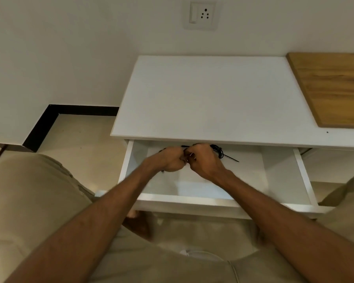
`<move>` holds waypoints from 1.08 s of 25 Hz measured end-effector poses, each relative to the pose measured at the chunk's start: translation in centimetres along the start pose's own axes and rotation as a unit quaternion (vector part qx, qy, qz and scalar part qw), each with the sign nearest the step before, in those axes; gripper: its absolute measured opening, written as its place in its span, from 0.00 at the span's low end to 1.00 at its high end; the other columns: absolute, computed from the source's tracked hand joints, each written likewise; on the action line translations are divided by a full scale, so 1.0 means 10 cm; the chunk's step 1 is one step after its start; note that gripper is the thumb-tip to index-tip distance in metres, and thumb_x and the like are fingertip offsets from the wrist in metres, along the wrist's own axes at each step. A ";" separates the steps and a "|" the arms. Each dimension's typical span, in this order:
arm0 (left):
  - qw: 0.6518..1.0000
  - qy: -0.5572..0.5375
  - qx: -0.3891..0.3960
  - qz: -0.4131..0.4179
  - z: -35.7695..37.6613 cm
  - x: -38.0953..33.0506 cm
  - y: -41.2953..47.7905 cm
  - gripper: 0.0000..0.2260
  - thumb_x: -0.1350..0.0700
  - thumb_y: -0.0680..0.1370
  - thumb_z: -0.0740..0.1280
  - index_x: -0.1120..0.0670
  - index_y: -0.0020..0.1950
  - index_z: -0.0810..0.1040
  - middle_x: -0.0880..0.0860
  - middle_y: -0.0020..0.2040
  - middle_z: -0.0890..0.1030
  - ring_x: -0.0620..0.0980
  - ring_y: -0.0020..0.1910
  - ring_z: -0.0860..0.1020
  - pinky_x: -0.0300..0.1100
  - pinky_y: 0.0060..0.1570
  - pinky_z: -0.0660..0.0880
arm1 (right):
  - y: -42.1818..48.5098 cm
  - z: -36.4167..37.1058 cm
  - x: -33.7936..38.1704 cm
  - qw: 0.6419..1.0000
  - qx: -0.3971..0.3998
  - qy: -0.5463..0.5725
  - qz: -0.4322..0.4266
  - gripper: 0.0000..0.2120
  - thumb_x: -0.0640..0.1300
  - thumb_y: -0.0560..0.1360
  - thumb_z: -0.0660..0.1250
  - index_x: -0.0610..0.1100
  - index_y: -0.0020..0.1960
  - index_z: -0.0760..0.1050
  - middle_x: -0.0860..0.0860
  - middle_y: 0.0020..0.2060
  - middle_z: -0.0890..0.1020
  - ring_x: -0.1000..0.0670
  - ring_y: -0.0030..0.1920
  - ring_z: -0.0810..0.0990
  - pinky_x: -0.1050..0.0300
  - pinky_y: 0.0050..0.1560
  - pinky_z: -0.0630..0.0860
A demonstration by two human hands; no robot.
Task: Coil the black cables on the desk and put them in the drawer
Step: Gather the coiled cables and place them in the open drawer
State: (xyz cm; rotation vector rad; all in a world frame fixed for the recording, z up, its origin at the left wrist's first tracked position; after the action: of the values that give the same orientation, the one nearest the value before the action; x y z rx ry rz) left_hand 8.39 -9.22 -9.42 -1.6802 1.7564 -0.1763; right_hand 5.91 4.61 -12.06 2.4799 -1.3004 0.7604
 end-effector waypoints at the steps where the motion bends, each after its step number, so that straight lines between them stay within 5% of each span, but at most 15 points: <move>1: 1.000 -0.003 -0.010 0.009 -0.02 -0.10 -0.07 0.10 0.60 0.82 0.58 0.55 0.44 0.76 0.51 0.36 0.76 0.48 0.32 0.74 0.44 0.32 0.76 | -0.05 -0.07 0.02 1.000 -0.012 0.001 0.001 0.08 0.33 0.75 0.66 0.39 0.43 0.84 0.45 0.39 0.85 0.44 0.40 0.83 0.47 0.41 0.81; 4: 0.999 0.005 -0.038 0.023 -0.07 -0.28 -0.21 0.13 0.62 0.81 0.57 0.54 0.38 0.74 0.49 0.31 0.72 0.45 0.29 0.71 0.37 0.28 0.66 | -0.15 -0.21 0.04 0.999 -0.038 0.004 0.015 0.09 0.34 0.75 0.65 0.39 0.40 0.83 0.46 0.35 0.84 0.46 0.37 0.81 0.46 0.40 0.80; 8: 0.995 -0.023 -0.073 0.063 -0.04 -0.37 -0.33 0.12 0.57 0.80 0.59 0.58 0.47 0.82 0.55 0.42 0.84 0.55 0.40 0.81 0.50 0.43 0.80 | -0.38 -0.46 0.08 0.996 -0.063 0.051 0.024 0.12 0.42 0.75 0.63 0.44 0.44 0.86 0.48 0.37 0.87 0.47 0.39 0.85 0.46 0.43 0.82; 11: 0.984 -0.060 -0.118 0.123 0.04 -0.54 -0.56 0.10 0.51 0.80 0.66 0.55 0.52 0.84 0.51 0.47 0.86 0.48 0.43 0.83 0.49 0.49 0.82 | -0.72 -0.81 0.19 0.994 -0.071 0.071 0.030 0.08 0.41 0.76 0.70 0.48 0.49 0.87 0.53 0.41 0.88 0.54 0.42 0.86 0.54 0.49 0.83; 15: 0.979 -0.063 -0.092 0.168 0.27 -0.74 -0.95 0.15 0.44 0.75 0.74 0.51 0.56 0.84 0.44 0.50 0.85 0.39 0.45 0.82 0.40 0.47 0.81 | -1.28 -1.05 0.26 0.996 -0.011 0.062 0.064 0.05 0.48 0.74 0.75 0.52 0.49 0.87 0.60 0.43 0.87 0.61 0.45 0.84 0.56 0.49 0.83; 19: 0.988 0.035 -0.058 0.136 0.48 -0.80 -0.95 0.20 0.46 0.73 0.76 0.49 0.63 0.81 0.47 0.56 0.83 0.47 0.53 0.80 0.43 0.50 0.78 | -1.49 -1.00 0.26 0.990 0.090 0.015 0.106 0.18 0.56 0.68 0.79 0.53 0.56 0.85 0.58 0.51 0.85 0.57 0.50 0.82 0.54 0.52 0.81; 27: 0.981 0.050 -0.154 0.111 0.52 -0.85 -0.98 0.13 0.55 0.77 0.72 0.48 0.61 0.83 0.50 0.48 0.85 0.53 0.47 0.81 0.42 0.39 0.69 | -1.42 -0.85 0.19 0.992 0.066 -0.046 0.099 0.12 0.44 0.71 0.76 0.53 0.53 0.86 0.54 0.45 0.86 0.51 0.46 0.83 0.51 0.48 0.81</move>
State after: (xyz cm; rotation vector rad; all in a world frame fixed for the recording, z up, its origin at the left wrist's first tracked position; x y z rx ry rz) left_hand 18.72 -1.00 -4.86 -1.6910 2.1174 0.1211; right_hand 15.56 15.13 -3.49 2.5409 -1.5974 0.8084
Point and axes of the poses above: each hand's wrist, its own y-axis towards the middle knuckle, its own z-axis out of the palm, x = y × z, the point moved 2 cm from there along y, towards the middle knuckle
